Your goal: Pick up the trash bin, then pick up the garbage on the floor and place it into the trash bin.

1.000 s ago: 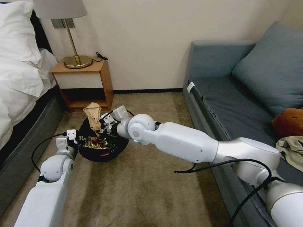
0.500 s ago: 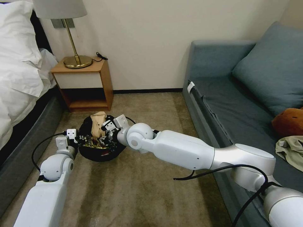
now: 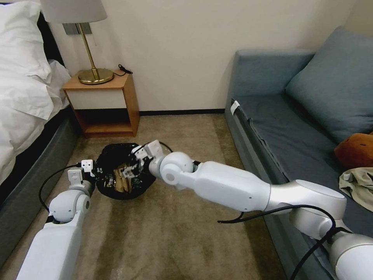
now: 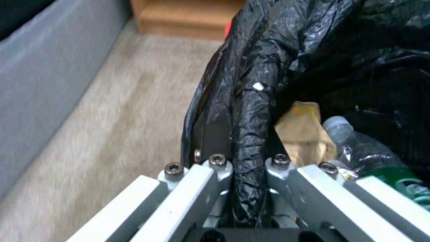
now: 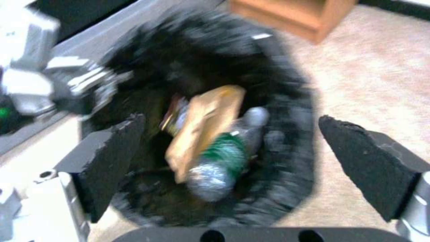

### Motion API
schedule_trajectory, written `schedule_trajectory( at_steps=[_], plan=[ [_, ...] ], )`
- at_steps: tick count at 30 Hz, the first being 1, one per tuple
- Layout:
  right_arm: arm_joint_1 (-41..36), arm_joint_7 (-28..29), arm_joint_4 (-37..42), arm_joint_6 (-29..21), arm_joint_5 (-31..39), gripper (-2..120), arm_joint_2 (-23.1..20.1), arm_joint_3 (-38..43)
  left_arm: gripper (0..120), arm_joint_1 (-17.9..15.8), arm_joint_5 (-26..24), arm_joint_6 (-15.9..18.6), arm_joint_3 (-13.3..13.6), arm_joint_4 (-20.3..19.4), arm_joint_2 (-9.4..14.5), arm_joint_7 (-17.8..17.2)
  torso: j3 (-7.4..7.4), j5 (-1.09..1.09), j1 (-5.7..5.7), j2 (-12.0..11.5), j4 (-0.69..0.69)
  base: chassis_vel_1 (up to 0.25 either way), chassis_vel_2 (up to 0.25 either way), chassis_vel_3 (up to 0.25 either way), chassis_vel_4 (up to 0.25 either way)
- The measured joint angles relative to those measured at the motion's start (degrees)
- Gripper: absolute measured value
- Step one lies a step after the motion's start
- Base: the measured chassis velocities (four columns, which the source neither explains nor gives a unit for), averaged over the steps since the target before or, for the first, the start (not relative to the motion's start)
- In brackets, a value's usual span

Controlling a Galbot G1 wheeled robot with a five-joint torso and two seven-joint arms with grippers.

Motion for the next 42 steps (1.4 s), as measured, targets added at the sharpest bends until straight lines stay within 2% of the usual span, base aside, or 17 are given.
schedule_trajectory(
  at_steps=[4,6,9,10,11,15,20,22,25,31,38,40,42],
  plan=[
    [0.07,1.92,1.95,-0.67,1.01,100,-1.84,1.71,2,0.29,-3.32,1.13,-1.61,0.00,-0.03,-1.97,0.00,0.00,0.00,0.00,0.03,0.000,0.000,0.000,0.000],
    [-0.36,3.53,4.01,-1.15,1.77,100,-4.14,3.30,2,0.30,-7.82,2.42,-3.07,0.00,-0.03,-4.39,0.00,0.00,0.00,0.00,0.01,0.000,0.000,0.000,0.000],
    [-0.98,4.27,4.91,-1.31,1.81,100,-5.56,4.37,2,0.56,-10.02,2.89,-4.19,-0.16,-0.13,-5.36,0.00,0.00,0.00,0.00,-0.02,0.000,0.000,0.000,0.000],
    [-1.93,4.54,5.12,-1.42,1.13,100,-6.47,5.68,2,0.95,-12.11,3.23,-5.21,-0.36,-0.15,-6.30,0.00,0.01,0.00,0.00,-0.01,0.000,0.000,0.000,0.000],
    [-1.93,4.54,5.12,-1.42,1.13,100,-6.47,5.68,2,0.95,-12.11,3.23,-5.21,-0.36,-0.15,-6.30,0.00,0.01,0.00,0.00,-0.01,0.000,0.000,0.000,0.000],
    [-5.42,5.11,4.61,-1.42,-1.60,100,-7.29,11.68,2,1.47,-18.02,4.23,-6.87,-0.57,-0.06,-7.96,0.00,0.01,0.00,0.00,0.03,0.000,0.000,0.000,0.000],
    [-9.53,5.75,5.27,-1.35,-3.14,100,-10.16,17.83,2,-0.22,-21.99,4.32,-6.63,2.06,0.39,-8.20,0.00,0.02,0.00,0.00,0.00,0.000,0.000,0.000,0.000],
    [-12.51,5.72,6.58,-1.32,-4.18,100,-12.57,19.65,2,-1.37,-24.93,4.31,-5.95,4.00,0.41,-9.51,0.00,0.00,0.00,0.00,-0.03,0.000,0.000,0.000,0.000],
    [-16.02,5.45,7.59,-1.33,-5.49,100,-13.54,21.26,2,-2.28,-26.71,4.40,-5.26,5.56,0.37,-11.16,0.00,0.02,0.00,0.00,-0.02,0.000,0.000,0.000,0.000],
    [-21.67,4.56,8.32,-1.33,-8.27,100,-13.77,24.52,2,-4.25,-27.59,4.56,-3.87,8.70,0.41,-12.10,-0.01,0.01,0.00,0.00,0.01,0.000,0.000,0.000,0.000],
    [-23.75,3.61,8.31,-1.33,-9.81,100,-14.20,25.11,2,-5.96,-27.57,4.60,-2.76,11.47,0.36,-12.50,0.00,0.01,0.00,0.00,0.00,0.000,0.000,0.000,0.000],
    [-23.85,3.56,8.00,-1.32,-9.96,100,-13.89,24.91,10,-6.23,-27.57,4.61,-2.54,11.94,0.29,-12.50,0.00,0.00,0.00,0.00,0.00,0.000,0.000,0.000,0.000],
    [-23.86,3.56,7.91,-1.32,-9.97,100,-13.73,24.86,12,-6.26,-27.56,4.62,-2.52,12.01,0.29,-12.50,0.00,0.00,0.00,0.00,0.00,0.000,0.000,0.000,0.000]
  ],
)
